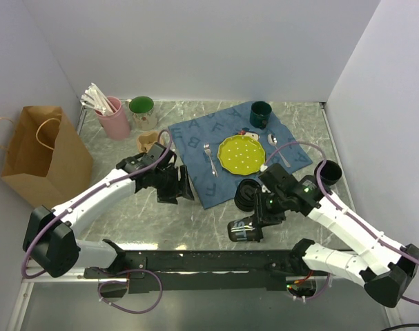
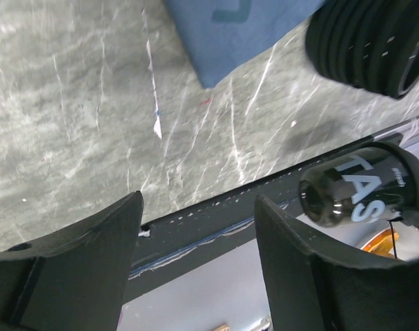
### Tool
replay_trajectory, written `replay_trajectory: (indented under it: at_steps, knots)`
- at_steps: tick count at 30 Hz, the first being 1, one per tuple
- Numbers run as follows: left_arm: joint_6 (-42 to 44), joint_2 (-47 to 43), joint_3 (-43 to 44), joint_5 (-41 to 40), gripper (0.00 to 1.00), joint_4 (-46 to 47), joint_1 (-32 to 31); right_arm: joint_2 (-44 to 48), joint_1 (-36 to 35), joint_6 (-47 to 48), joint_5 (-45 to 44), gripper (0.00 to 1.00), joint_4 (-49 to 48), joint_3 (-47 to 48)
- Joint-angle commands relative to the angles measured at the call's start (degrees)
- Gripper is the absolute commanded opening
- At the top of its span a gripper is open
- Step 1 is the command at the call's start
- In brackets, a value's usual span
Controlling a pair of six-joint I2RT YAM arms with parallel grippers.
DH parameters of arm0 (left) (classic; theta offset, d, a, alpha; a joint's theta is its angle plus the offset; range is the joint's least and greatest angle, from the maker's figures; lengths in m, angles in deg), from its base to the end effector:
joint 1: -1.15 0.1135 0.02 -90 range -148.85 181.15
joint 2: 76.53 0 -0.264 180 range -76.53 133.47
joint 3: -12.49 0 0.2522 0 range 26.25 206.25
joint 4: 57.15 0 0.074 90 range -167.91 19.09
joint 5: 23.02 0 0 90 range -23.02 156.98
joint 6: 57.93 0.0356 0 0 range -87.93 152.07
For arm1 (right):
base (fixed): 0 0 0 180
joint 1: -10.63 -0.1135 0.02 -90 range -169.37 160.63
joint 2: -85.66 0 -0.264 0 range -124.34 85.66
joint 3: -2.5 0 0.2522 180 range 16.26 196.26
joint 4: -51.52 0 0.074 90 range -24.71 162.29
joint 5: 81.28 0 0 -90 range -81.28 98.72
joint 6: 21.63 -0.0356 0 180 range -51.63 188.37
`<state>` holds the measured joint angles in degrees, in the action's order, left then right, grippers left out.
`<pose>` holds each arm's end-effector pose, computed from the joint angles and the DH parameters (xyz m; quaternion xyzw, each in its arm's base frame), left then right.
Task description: Pack the takeout coffee
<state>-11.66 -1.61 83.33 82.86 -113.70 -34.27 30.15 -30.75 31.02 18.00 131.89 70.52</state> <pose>0.2029 -0.1563 0.2561 -0.0345 0.9581 -0.2630 0.1084 0.1146 0.1087 0.2846 -0.0499 0.9770 0.1828 0.0976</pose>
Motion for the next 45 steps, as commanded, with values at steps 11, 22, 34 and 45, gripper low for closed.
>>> replay_trajectory:
  at_steps: [11,22,34,45]
  knots:
    - [1.45,-1.96,4.36,-1.11,0.71,0.42,1.84,-7.24,1.04,-1.59,-24.48,0.27,23.65,25.19]
    - [1.71,-4.51,2.86,1.43,0.71,1.39,2.99,-11.38,12.72,4.11,-31.16,0.25,23.83,26.86]
    - [2.94,-4.51,1.1,4.68,0.71,3.67,6.06,-16.56,19.94,8.95,-31.95,0.27,23.74,21.15]
    - [3.73,-5.3,-0.39,7.85,0.72,5.26,8.61,-29.38,20.03,8.25,-35.81,0.26,23.74,20.98]
